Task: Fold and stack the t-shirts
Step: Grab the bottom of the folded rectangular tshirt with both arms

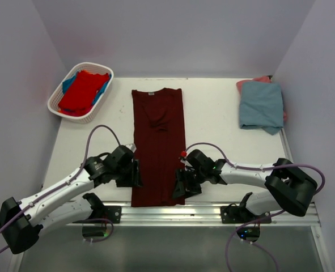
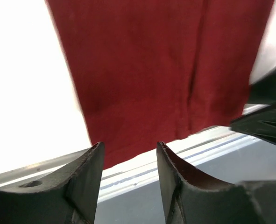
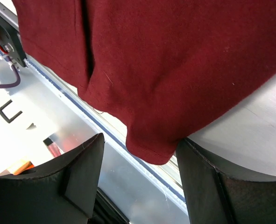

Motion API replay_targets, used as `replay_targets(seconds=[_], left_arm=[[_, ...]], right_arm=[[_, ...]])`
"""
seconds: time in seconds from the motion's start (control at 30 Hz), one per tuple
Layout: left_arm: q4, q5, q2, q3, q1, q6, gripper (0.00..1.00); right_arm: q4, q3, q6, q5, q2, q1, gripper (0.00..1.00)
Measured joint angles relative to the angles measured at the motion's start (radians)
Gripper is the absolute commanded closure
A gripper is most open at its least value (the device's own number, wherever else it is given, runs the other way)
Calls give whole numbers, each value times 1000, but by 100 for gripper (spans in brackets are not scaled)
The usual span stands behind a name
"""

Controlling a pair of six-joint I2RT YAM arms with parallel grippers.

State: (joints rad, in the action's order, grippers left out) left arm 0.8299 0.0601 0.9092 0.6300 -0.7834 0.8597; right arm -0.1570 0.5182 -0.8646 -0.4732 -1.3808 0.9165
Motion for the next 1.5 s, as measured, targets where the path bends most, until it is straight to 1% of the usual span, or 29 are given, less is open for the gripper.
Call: replay_targets(seconds=[0.07, 0.2, 0.33, 0.37, 0.43, 0.7, 0.73, 0.83, 0.87, 0.93, 0.97, 1.03, 1.07, 1.1, 1.13, 1.2, 1.33, 1.5], left_arm=[[12, 1, 6, -22, -14, 21, 49], [58, -6, 53, -42, -79, 55, 50], [69, -17, 133, -42, -153, 82, 50], [66, -16, 158, -45, -168, 86, 50], [53, -14, 185, -57, -182, 93, 51], [35, -13, 187, -72, -191, 121, 53], [28, -13, 187, -73, -193, 125, 53], [-14, -8, 201, -90, -195, 129, 58], [-26, -5, 213, -100, -195, 130, 62], [-40, -3, 224, -106, -194, 137, 67], [-44, -4, 224, -107, -195, 137, 73], [-47, -4, 218, -108, -200, 147, 80], [-47, -3, 212, -109, -202, 151, 87], [-46, -3, 203, -111, -203, 154, 92], [-46, -4, 197, -112, -204, 154, 100], [-44, -3, 185, -112, -206, 159, 100], [-45, -4, 169, -112, -207, 164, 100], [-60, -30, 107, -97, -213, 170, 100]], right_arm=[[2, 4, 0, -7, -6, 0, 34], [2, 9, 2, -12, -14, 0, 35], [-6, 9, 9, -4, -12, 2, 40], [-9, 9, 10, 3, -10, 2, 42], [-19, 8, 14, 18, -3, 3, 46], [-57, -12, 20, 63, 33, 5, 57], [-60, -12, 20, 66, 35, 5, 59], [-69, -14, 24, 73, 35, 5, 65], [-72, -14, 26, 78, 35, 5, 68], [-78, -15, 30, 87, 36, 5, 73], [-80, -17, 32, 90, 38, 6, 79], [-88, -20, 35, 97, 46, 6, 85], [-91, -21, 35, 98, 48, 5, 90], [-91, -21, 36, 100, 51, 6, 94], [-92, -22, 37, 101, 52, 6, 96], [-93, -26, 35, 108, 55, 6, 100], [-104, -29, 37, 116, 70, 6, 100], [-129, -26, 48, 124, 122, 6, 100]])
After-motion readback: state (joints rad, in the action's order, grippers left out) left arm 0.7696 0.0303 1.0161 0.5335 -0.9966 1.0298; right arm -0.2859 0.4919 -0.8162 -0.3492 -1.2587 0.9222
